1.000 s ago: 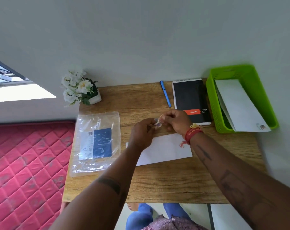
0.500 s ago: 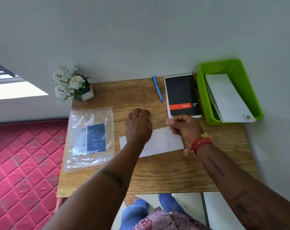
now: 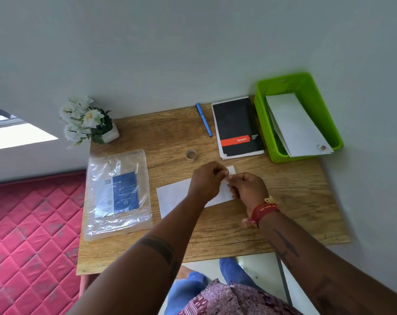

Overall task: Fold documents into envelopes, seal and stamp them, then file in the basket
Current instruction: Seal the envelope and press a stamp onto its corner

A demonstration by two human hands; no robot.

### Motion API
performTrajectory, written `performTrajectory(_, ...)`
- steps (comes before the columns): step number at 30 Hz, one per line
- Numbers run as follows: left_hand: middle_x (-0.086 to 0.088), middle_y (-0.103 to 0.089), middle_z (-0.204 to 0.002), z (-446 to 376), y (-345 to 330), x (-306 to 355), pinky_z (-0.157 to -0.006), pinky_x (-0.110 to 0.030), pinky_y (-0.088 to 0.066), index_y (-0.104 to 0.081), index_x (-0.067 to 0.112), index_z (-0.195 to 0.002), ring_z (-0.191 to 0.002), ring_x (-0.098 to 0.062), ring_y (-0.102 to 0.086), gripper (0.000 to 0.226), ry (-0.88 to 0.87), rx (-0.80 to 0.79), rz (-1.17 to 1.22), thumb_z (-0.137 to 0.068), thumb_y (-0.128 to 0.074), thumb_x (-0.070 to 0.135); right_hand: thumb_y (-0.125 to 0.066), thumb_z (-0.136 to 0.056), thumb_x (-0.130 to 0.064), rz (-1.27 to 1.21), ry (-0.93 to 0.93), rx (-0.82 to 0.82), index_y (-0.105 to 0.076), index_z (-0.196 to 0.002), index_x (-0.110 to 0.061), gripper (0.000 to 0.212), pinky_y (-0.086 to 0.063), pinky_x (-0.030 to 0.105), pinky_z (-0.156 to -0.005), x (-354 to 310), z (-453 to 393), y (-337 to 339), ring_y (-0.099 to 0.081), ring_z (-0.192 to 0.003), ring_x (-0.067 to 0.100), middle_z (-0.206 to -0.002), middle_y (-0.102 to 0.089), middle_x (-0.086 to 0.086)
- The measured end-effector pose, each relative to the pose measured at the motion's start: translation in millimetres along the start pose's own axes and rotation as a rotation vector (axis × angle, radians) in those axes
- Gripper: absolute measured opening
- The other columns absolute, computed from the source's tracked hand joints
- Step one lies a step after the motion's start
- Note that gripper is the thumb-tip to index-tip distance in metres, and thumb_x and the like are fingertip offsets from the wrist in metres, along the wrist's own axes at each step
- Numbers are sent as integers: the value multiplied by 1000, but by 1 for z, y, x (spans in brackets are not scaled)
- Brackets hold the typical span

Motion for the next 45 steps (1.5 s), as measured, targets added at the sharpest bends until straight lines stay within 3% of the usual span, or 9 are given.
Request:
performTrajectory(4, 13, -73, -102, -6, -4, 9, -79, -18, -46, -77, 25, -104, -93, -3, -64, 9, -77, -41, -96, -97, -71, 23, -76, -87, -40, 243, 41, 23, -74, -76, -21, 22, -46, 20, -46, -3, -4, 6, -67, -61, 12, -72, -74, -6)
performTrajectory(7, 10, -74, -114, -13, -6, 17, -83, -13, -46, -74, 25, -114, -102, -4, -65, 18, -115, -51, -131, -99, -68, 16, -76, -86, -44, 274, 51, 44, -72, -75, -23, 25, -55, 30, -63, -7, -11, 9, -69, -69, 19, -76, -74, -3)
performTrajectory(11, 5, -74, -115, -23, -8, 20, -92, -26, -55, -72, 21, -115, -105, -11, -68, 20, -115, -56, -141, -99, -67, 10, -74, -89, -40, 334, 45, 49, -72, -75, -22, 23, -58, 34, -69, -10, -18, 11, -71, -69, 25, -77, -74, -1)
performTrajectory(17, -4, -73, -117, -32, -6, 12, -96, -43, -59, -74, 13, -118, -105, -22, -70, 27, -50, -67, -81, -101, -58, 0, -72, -91, -35, 378, 10, 45, -72, -71, -22, 24, -40, 16, -46, -8, -20, 14, -66, -49, 12, -70, -73, -5)
performTrajectory(26, 16, -72, -100, -23, -7, 18, -84, -24, -53, -78, 26, -105, -95, -3, -65, 13, -168, -177, -89, -92, -77, 30, -71, -92, -38, 341, 49, -63, -74, -81, -19, 22, -49, 23, -56, -11, -21, 15, -66, -47, 8, -78, -75, -3)
performTrajectory(29, 12, -73, -95, -20, -8, 12, -80, -29, -55, -78, 26, -96, -90, -6, -66, 4, -146, -198, -125, -92, -77, 28, -73, -91, -38, 365, 82, -84, -74, -84, -21, 18, -48, 22, -53, -14, -20, 15, -68, -50, 10, -81, -75, -4)
performTrajectory(35, 5, -78, -82, -7, -11, -8, -60, -16, -52, -74, 17, -96, -70, -7, -73, 6, 77, -86, 270, -97, -72, 22, -75, -90, -30, 259, 173, -31, -71, -86, -18, 13, -52, 23, -52, -26, -17, 15, -70, -61, 6, -79, -75, 0)
performTrajectory(39, 3, -79, -85, 2, -18, -10, -59, -21, -55, -71, 13, -101, -68, -12, -73, 20, 135, -80, 352, -98, -71, 32, -77, -85, -28, 228, 248, -3, -72, -88, -18, 11, -58, 30, -67, -36, -17, 13, -72, -76, 14, -82, -74, -2)
performTrajectory(45, 2, -78, -82, 3, -24, -13, -65, -28, -56, -75, 17, -90, -63, -8, -72, 23, 117, -132, 170, -99, -68, 37, -74, -89, -20, 285, 308, -41, -73, -88, -28, 8, -53, 23, -63, -42, -26, 10, -70, -71, 2, -77, -75, -11)
Point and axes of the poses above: each hand's wrist, its own z-axis away from the middle knuckle, its own y-axis out of the back of the hand, x = y × z, the point moved 8 cm from there along -z, towards the middle knuckle
